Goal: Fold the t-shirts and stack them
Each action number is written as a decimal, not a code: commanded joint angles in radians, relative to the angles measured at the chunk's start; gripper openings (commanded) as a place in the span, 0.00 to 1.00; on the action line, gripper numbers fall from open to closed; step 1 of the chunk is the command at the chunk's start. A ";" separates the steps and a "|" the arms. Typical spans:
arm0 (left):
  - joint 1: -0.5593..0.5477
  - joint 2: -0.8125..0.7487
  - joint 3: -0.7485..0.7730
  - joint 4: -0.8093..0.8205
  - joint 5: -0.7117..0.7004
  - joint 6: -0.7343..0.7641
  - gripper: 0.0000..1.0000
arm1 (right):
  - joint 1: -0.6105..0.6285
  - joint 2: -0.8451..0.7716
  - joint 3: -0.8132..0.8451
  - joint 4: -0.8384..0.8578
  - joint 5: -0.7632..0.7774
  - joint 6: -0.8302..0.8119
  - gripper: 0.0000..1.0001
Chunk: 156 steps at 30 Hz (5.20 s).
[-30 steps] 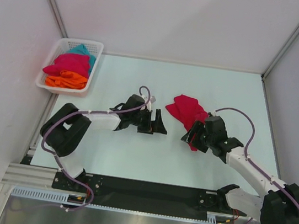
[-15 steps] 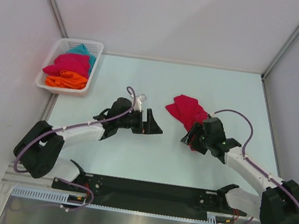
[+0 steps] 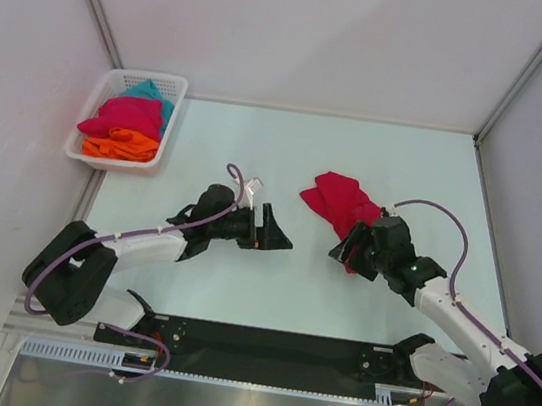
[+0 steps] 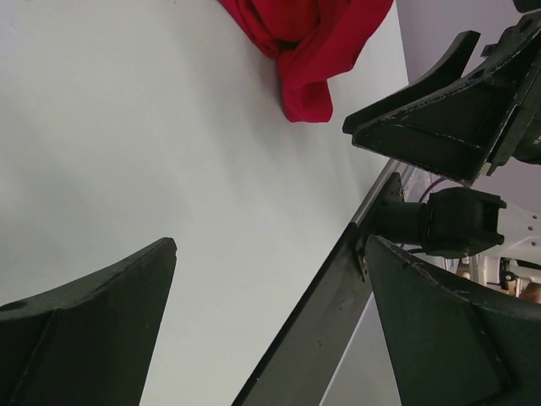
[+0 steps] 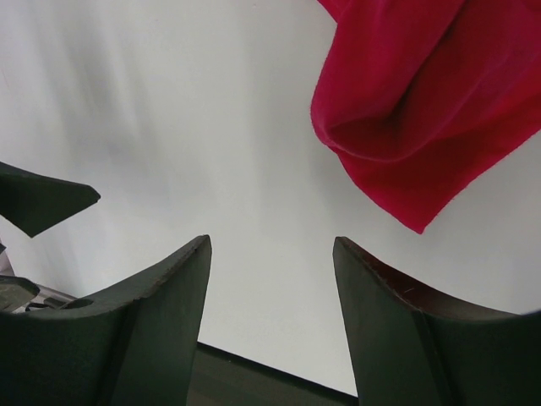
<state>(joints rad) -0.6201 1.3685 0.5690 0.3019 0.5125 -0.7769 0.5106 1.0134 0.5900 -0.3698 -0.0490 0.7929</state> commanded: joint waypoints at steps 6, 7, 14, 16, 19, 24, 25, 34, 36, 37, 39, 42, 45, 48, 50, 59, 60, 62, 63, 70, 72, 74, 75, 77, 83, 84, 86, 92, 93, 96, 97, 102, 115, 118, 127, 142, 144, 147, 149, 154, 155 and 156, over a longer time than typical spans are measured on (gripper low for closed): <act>-0.007 -0.083 -0.035 0.164 0.086 -0.061 1.00 | -0.087 -0.049 -0.077 0.078 -0.015 0.048 0.66; -0.007 -0.086 -0.040 0.170 0.084 -0.065 0.99 | -0.115 -0.042 -0.099 0.113 -0.075 0.061 0.66; -0.007 -0.104 -0.060 0.163 0.086 -0.064 1.00 | -0.178 0.086 -0.147 0.270 -0.144 0.080 0.65; -0.007 -0.112 -0.058 0.148 0.069 -0.050 1.00 | -0.188 0.100 -0.142 0.261 -0.146 0.068 0.65; -0.009 -0.105 -0.054 0.135 0.077 -0.048 1.00 | -0.196 0.099 -0.144 0.253 -0.152 0.055 0.65; -0.007 -0.065 -0.041 0.141 0.080 -0.044 1.00 | -0.198 0.041 -0.133 0.171 -0.126 0.039 0.65; -0.007 -0.059 -0.040 0.144 0.086 -0.048 1.00 | -0.198 0.007 -0.131 0.140 -0.121 0.034 0.65; -0.010 0.023 -0.020 0.218 0.109 -0.073 1.00 | -0.196 -0.165 -0.127 -0.040 -0.023 0.002 0.64; -0.012 0.040 -0.011 0.223 0.115 -0.078 1.00 | -0.196 -0.167 -0.133 -0.038 -0.014 0.003 0.64; -0.013 0.044 -0.006 0.224 0.119 -0.082 0.99 | -0.196 -0.161 -0.133 -0.032 -0.014 0.003 0.64; -0.018 0.044 -0.001 0.226 0.121 -0.081 0.99 | -0.196 -0.131 -0.133 -0.021 -0.017 0.005 0.64; -0.021 0.044 0.000 0.226 0.116 -0.079 1.00 | -0.196 -0.081 -0.139 0.006 -0.018 0.006 0.64; -0.023 0.040 -0.003 0.221 0.124 -0.081 0.99 | -0.196 -0.036 -0.142 0.037 -0.009 -0.003 0.64; -0.023 0.040 0.002 0.209 0.115 -0.070 1.00 | -0.198 0.017 -0.141 0.075 0.006 -0.009 0.64; -0.023 0.044 0.006 0.206 0.122 -0.074 1.00 | -0.198 0.048 -0.130 0.110 0.003 -0.011 0.62; -0.026 0.040 0.020 0.183 0.120 -0.061 1.00 | -0.198 0.171 0.011 0.167 -0.071 -0.057 0.00; -0.026 0.040 0.020 0.180 0.115 -0.055 1.00 | -0.198 0.165 0.054 0.140 -0.068 -0.072 0.00; -0.026 0.046 0.026 0.167 0.116 -0.051 1.00 | -0.196 0.133 0.118 0.088 -0.054 -0.087 0.00; -0.026 0.046 0.028 0.166 0.118 -0.055 1.00 | -0.196 0.116 0.148 0.030 -0.049 -0.105 0.00; -0.029 0.069 0.026 0.180 0.116 -0.059 1.00 | -0.173 -0.079 0.589 -0.270 -0.054 -0.153 0.00; -0.035 0.078 0.028 0.200 0.110 -0.065 1.00 | -0.158 -0.142 0.666 -0.349 -0.043 -0.159 0.00; -0.044 0.090 0.035 0.210 0.107 -0.074 1.00 | -0.146 -0.171 0.775 -0.438 -0.040 -0.159 0.00; -0.046 0.107 0.037 0.226 0.109 -0.081 1.00 | -0.144 -0.202 0.807 -0.467 -0.037 -0.156 0.00; -0.061 0.121 0.042 0.244 0.112 -0.094 0.99 | -0.142 -0.234 0.859 -0.521 -0.045 -0.153 0.00; -0.113 0.184 0.080 0.288 0.103 -0.130 0.99 | -0.142 -0.288 0.881 -0.655 0.055 -0.204 0.00; -0.122 0.188 0.081 0.293 0.100 -0.131 1.00 | -0.144 -0.292 0.863 -0.658 0.084 -0.208 0.00; -0.141 0.190 0.091 0.290 0.090 -0.131 1.00 | -0.144 -0.300 0.823 -0.649 0.106 -0.210 0.00; -0.153 0.156 0.072 0.269 0.080 -0.122 0.99 | -0.144 -0.283 0.651 -0.566 0.107 -0.202 0.00; -0.153 0.150 0.071 0.255 0.077 -0.116 0.99 | -0.142 -0.279 0.637 -0.557 0.109 -0.198 0.00; -0.153 0.129 0.066 0.226 0.066 -0.102 0.99 | -0.144 -0.269 0.585 -0.523 0.107 -0.184 0.00; -0.152 0.124 0.063 0.223 0.064 -0.099 0.99 | -0.144 -0.266 0.579 -0.515 0.109 -0.182 0.00; -0.153 0.124 0.060 0.210 0.058 -0.093 0.99 | -0.146 -0.242 0.665 -0.504 0.167 -0.214 0.00; -0.141 0.080 0.097 0.084 0.006 -0.013 1.00 | -0.299 -0.185 0.597 -0.405 0.130 -0.256 0.00; -0.116 0.051 0.124 0.045 -0.018 0.025 1.00 | -0.314 -0.191 0.590 -0.388 0.129 -0.261 0.00; 0.039 0.324 0.515 -0.182 -0.033 0.223 0.99 | -0.325 -0.211 0.591 -0.452 0.110 -0.261 0.00; 0.192 0.681 0.649 0.079 0.216 -0.074 0.99 | -0.323 -0.331 0.531 -0.610 0.090 -0.250 0.00; 0.181 0.698 0.638 0.121 0.219 -0.113 0.98 | -0.323 -0.326 0.522 -0.607 0.078 -0.245 0.00; 0.155 0.701 0.641 0.108 0.205 -0.102 0.98 | -0.325 -0.331 0.499 -0.592 0.064 -0.231 0.00; 0.142 0.690 0.660 0.082 0.193 -0.084 0.98 | -0.325 -0.329 0.484 -0.589 0.060 -0.228 0.00; 0.117 0.711 0.720 0.012 0.184 -0.048 0.98 | -0.325 -0.337 0.452 -0.572 0.031 -0.219 0.00; 0.115 0.715 0.720 0.022 0.188 -0.053 0.99 | -0.325 -0.337 0.450 -0.571 0.034 -0.218 0.00; 0.112 0.715 0.718 0.032 0.189 -0.056 0.98 | -0.323 -0.337 0.449 -0.572 0.034 -0.219 0.00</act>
<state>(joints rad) -0.4984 2.0766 1.2442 0.3035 0.6849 -0.8379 0.1894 0.6842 1.0420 -0.9737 0.0166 0.5659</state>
